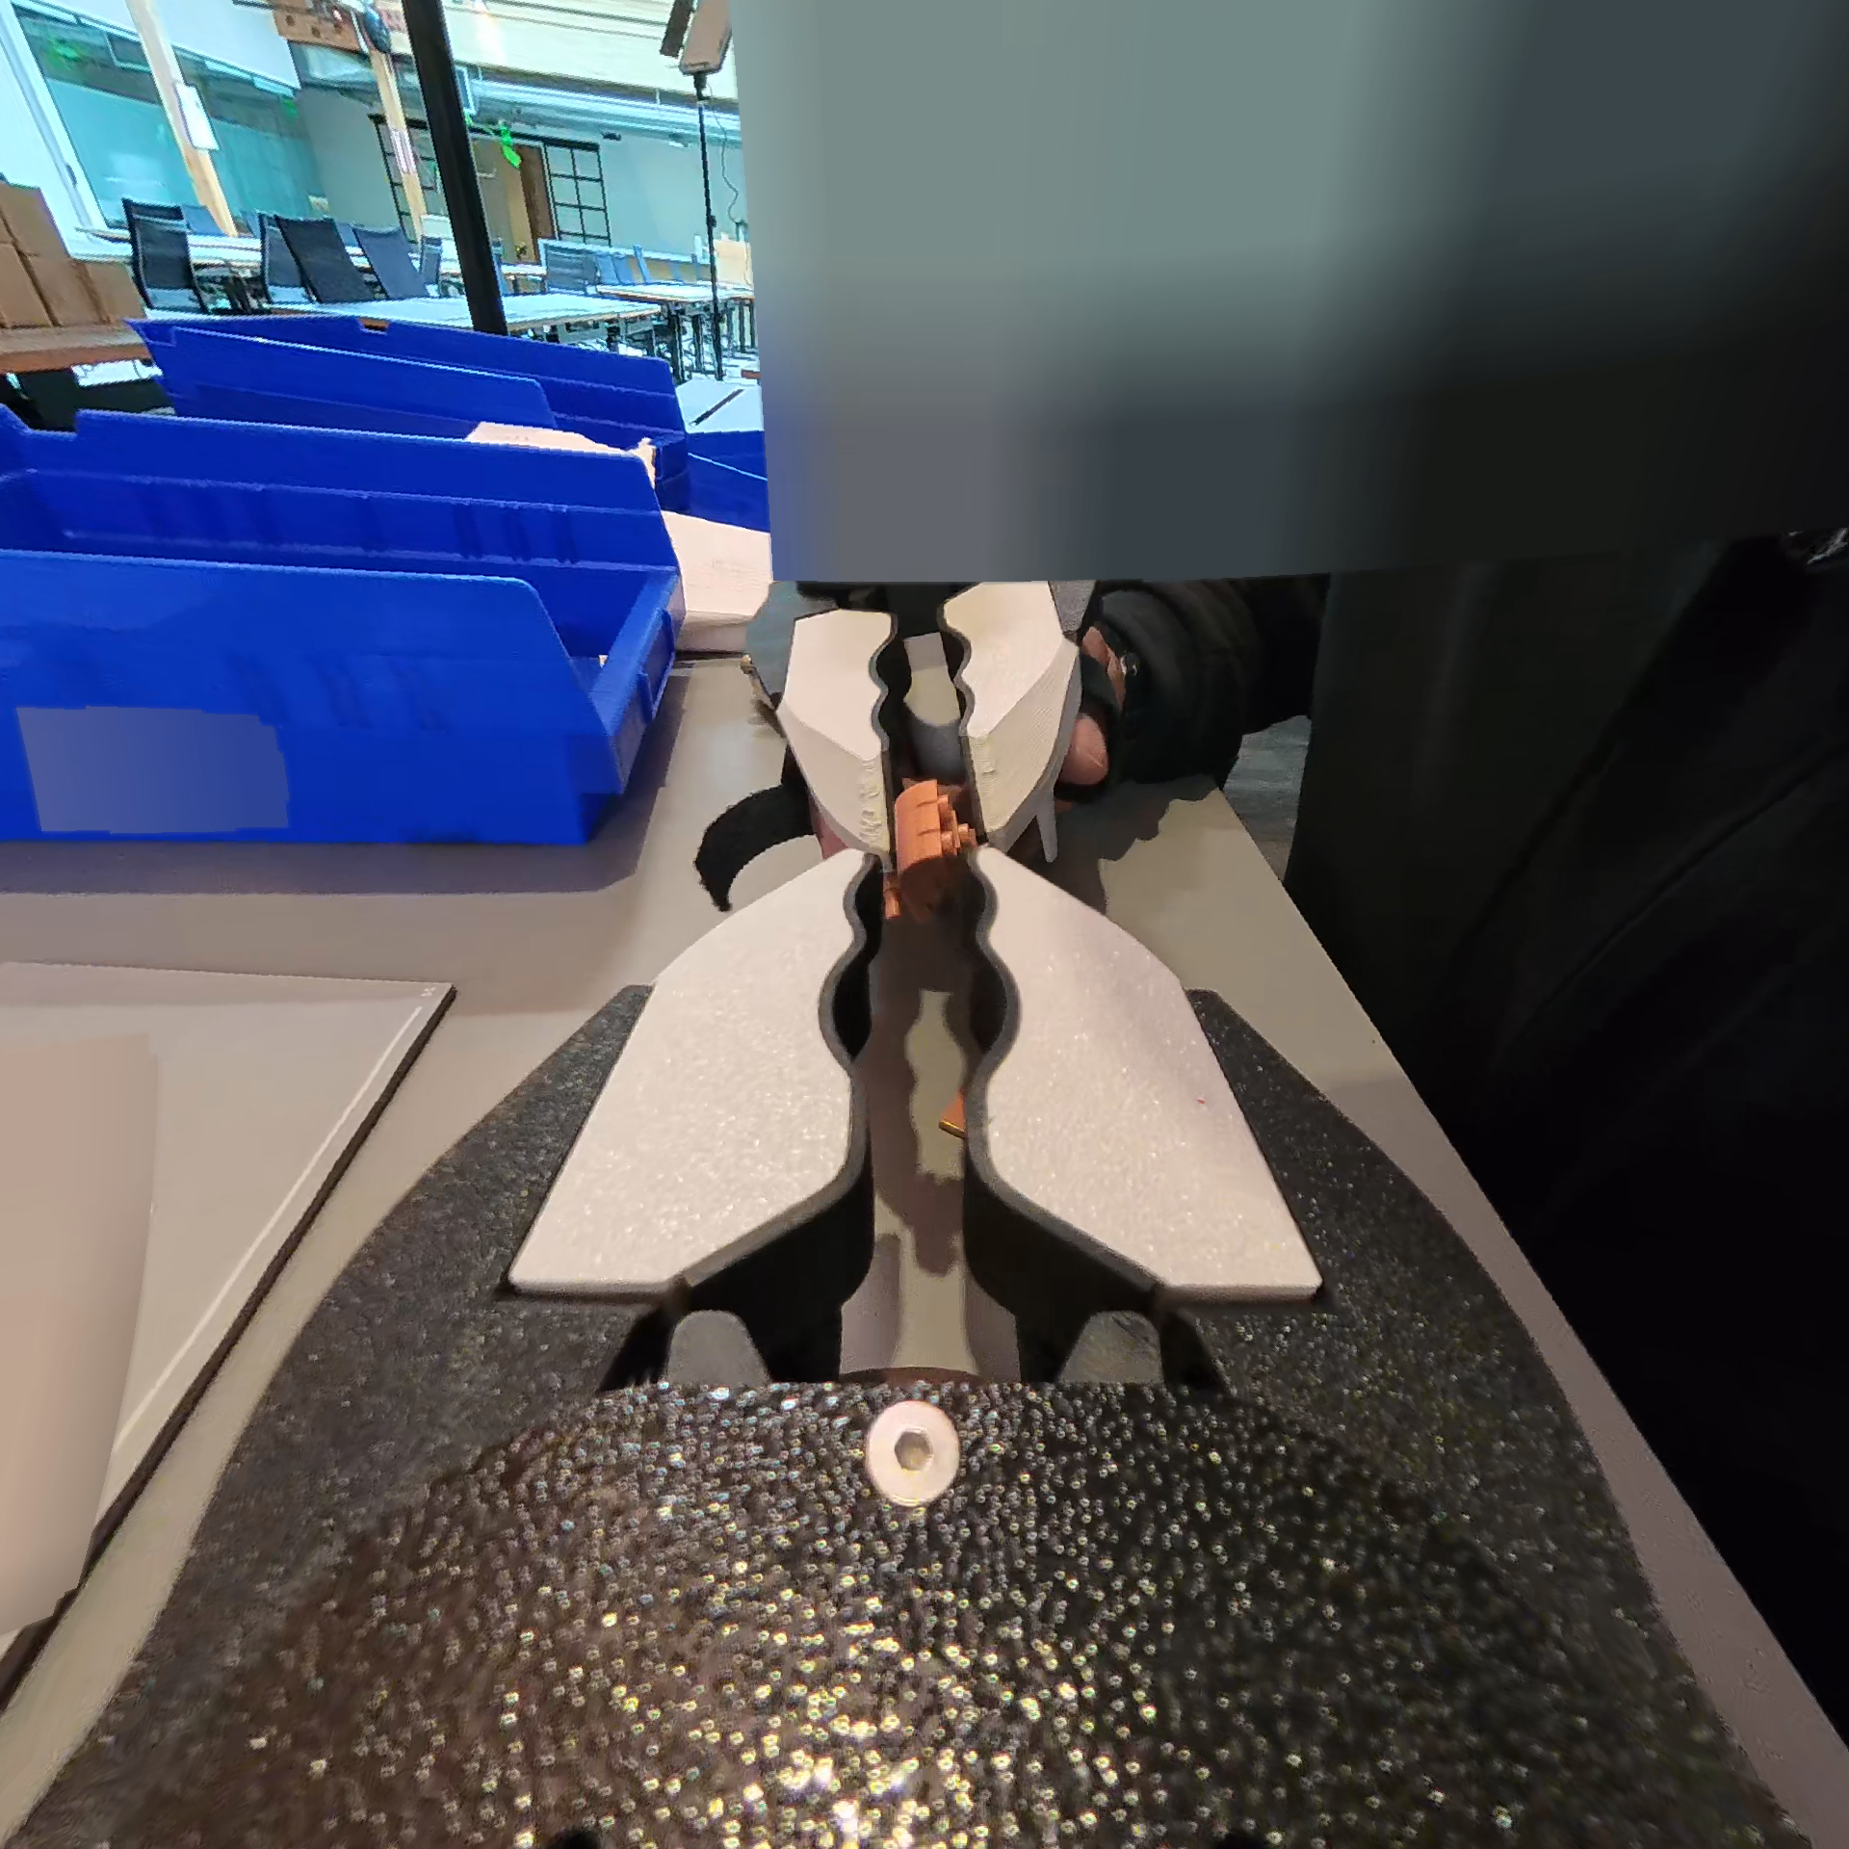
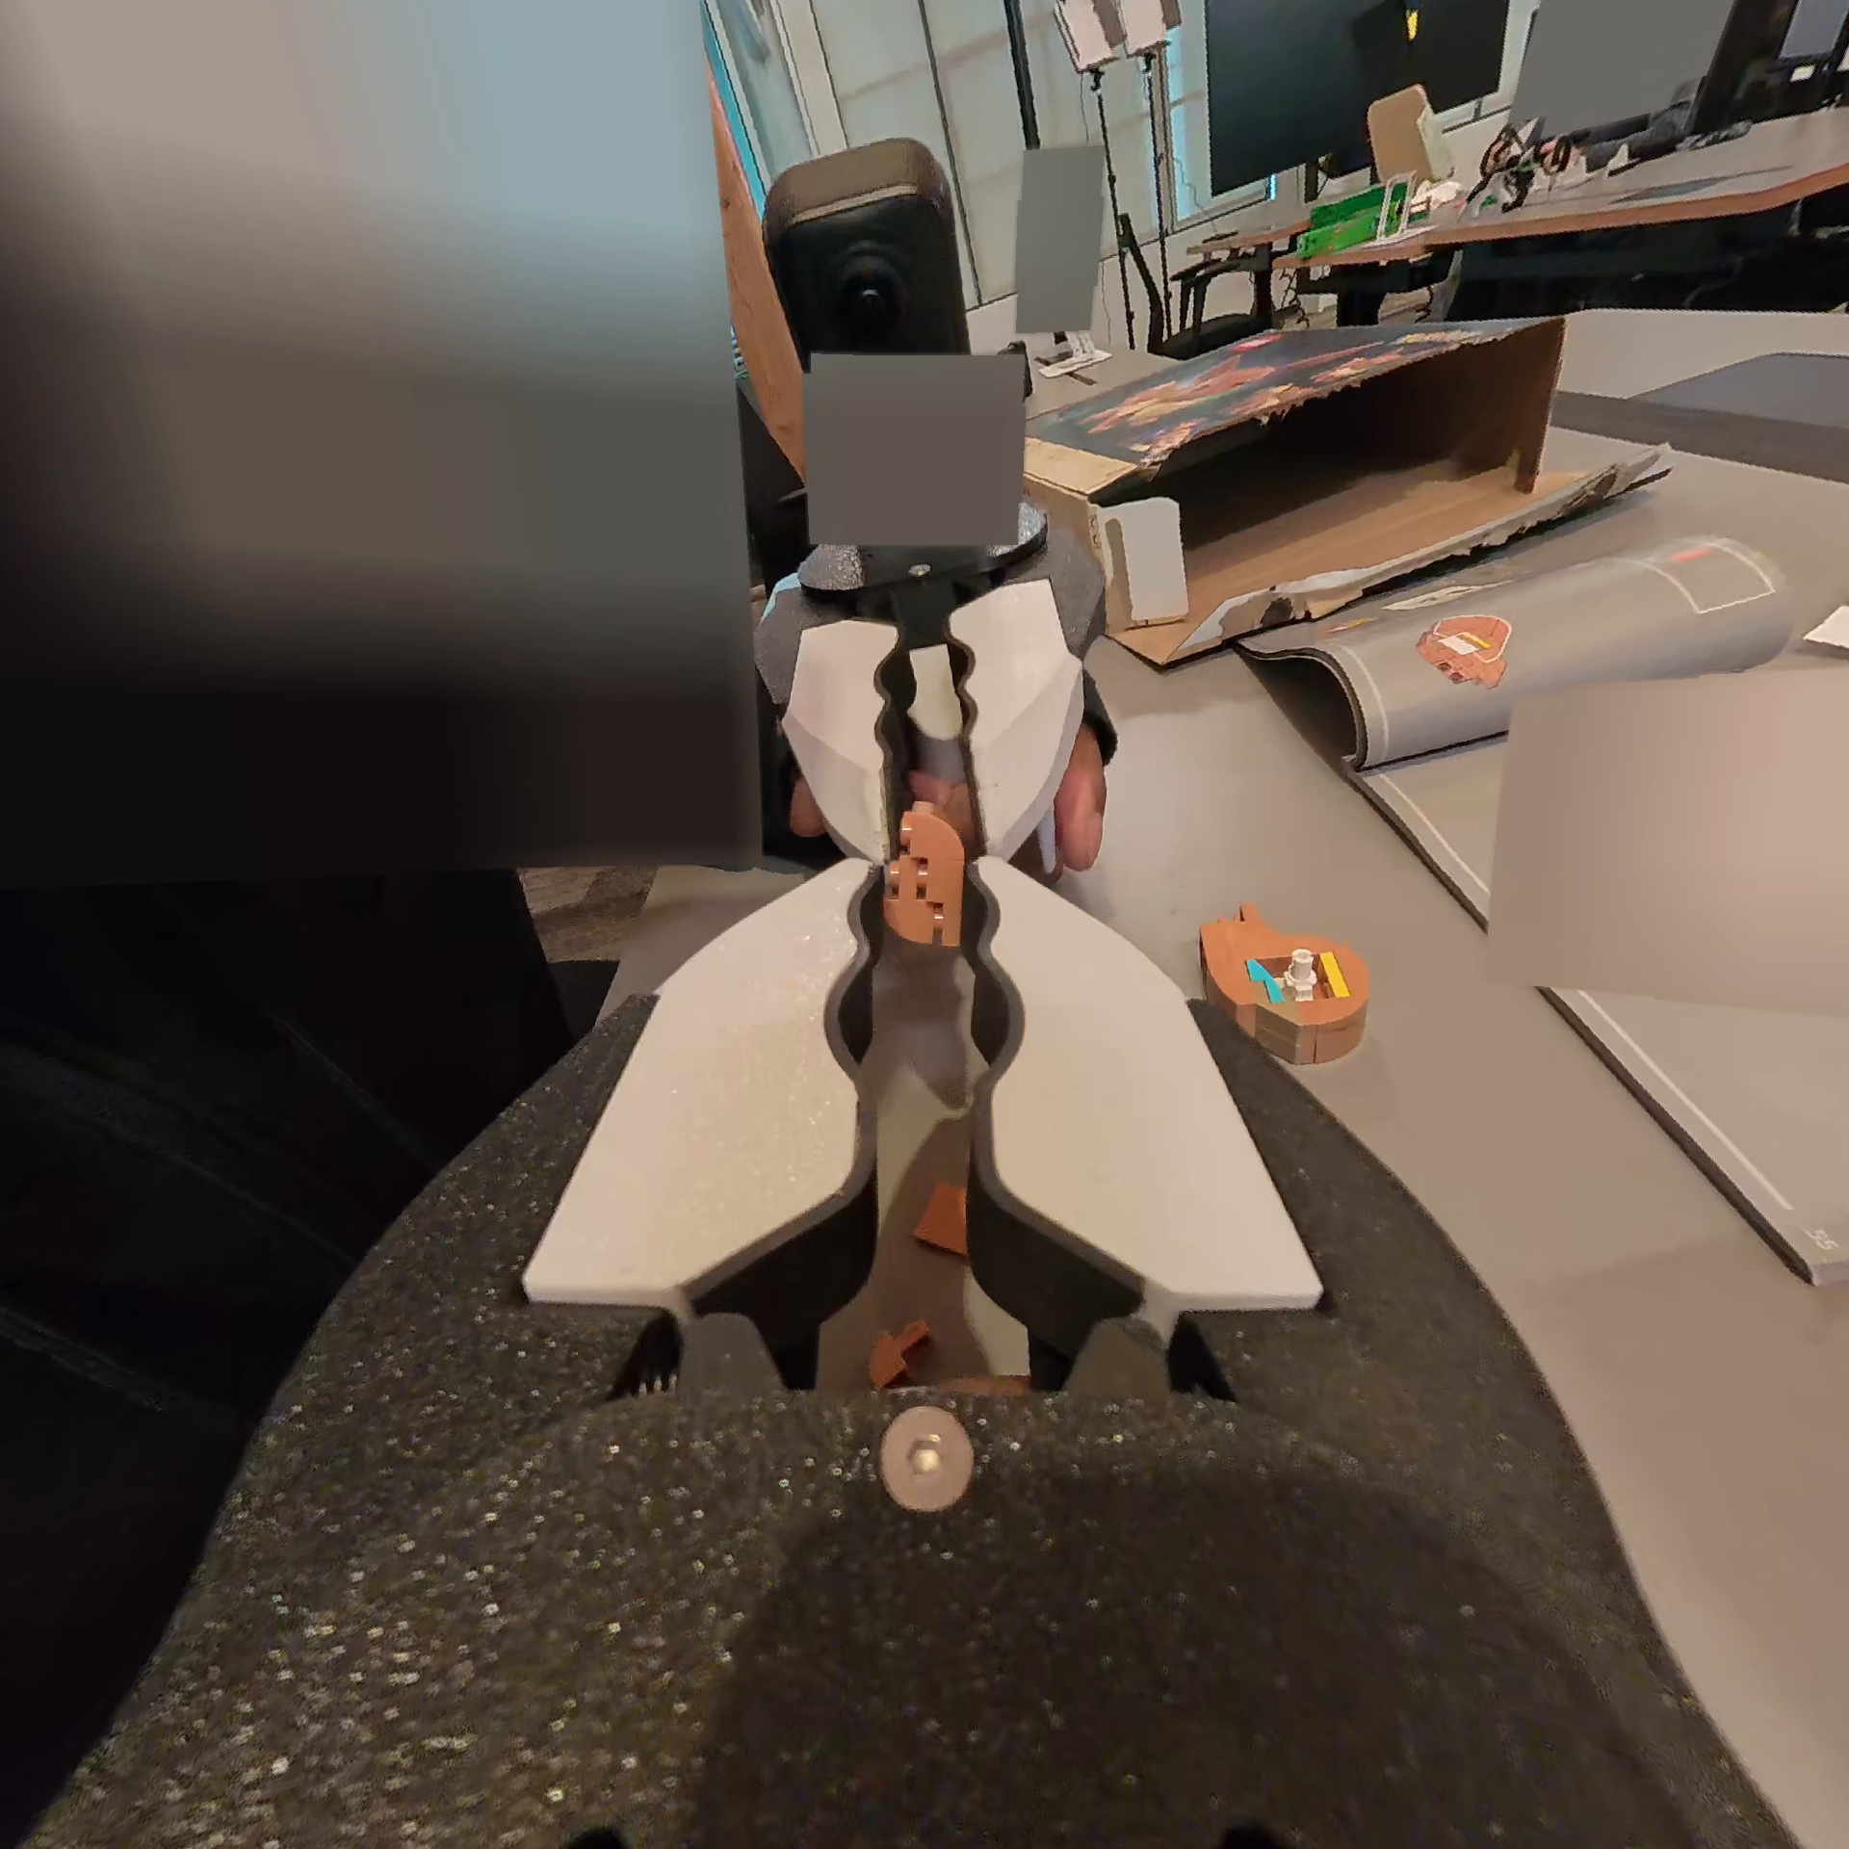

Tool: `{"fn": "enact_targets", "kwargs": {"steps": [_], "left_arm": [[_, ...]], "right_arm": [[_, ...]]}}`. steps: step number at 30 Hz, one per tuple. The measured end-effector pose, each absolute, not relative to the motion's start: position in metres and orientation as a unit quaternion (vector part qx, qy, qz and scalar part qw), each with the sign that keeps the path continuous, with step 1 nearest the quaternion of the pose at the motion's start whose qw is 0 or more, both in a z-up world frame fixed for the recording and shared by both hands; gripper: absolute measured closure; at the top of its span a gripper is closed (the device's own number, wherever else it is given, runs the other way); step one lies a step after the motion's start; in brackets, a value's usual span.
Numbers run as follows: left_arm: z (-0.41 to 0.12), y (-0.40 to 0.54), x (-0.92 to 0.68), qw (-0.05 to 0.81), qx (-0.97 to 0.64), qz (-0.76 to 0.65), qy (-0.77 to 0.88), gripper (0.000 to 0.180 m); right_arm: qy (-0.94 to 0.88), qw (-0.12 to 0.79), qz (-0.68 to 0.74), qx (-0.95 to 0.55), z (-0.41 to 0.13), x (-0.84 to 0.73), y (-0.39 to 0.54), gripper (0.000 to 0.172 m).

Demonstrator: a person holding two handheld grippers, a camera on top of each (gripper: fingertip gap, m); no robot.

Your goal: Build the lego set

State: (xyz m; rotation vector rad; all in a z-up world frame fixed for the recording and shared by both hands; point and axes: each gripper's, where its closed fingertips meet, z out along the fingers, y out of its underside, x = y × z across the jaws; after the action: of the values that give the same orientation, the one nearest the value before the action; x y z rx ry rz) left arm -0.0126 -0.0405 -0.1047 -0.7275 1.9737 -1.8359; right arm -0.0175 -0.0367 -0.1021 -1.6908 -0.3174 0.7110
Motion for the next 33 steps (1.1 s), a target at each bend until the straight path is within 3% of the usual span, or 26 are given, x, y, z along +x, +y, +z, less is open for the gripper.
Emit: {"fn": "enact_targets", "kwargs": {"steps": [33], "left_arm": [[-0.1033,-0.0475,-0.0203,0.156,-0.233,-0.657,0.7,0.171]], "right_arm": [[-0.177,0.616,0.256,-0.724,-0.1001,-0.0252,-0.0393,0.161]]}}
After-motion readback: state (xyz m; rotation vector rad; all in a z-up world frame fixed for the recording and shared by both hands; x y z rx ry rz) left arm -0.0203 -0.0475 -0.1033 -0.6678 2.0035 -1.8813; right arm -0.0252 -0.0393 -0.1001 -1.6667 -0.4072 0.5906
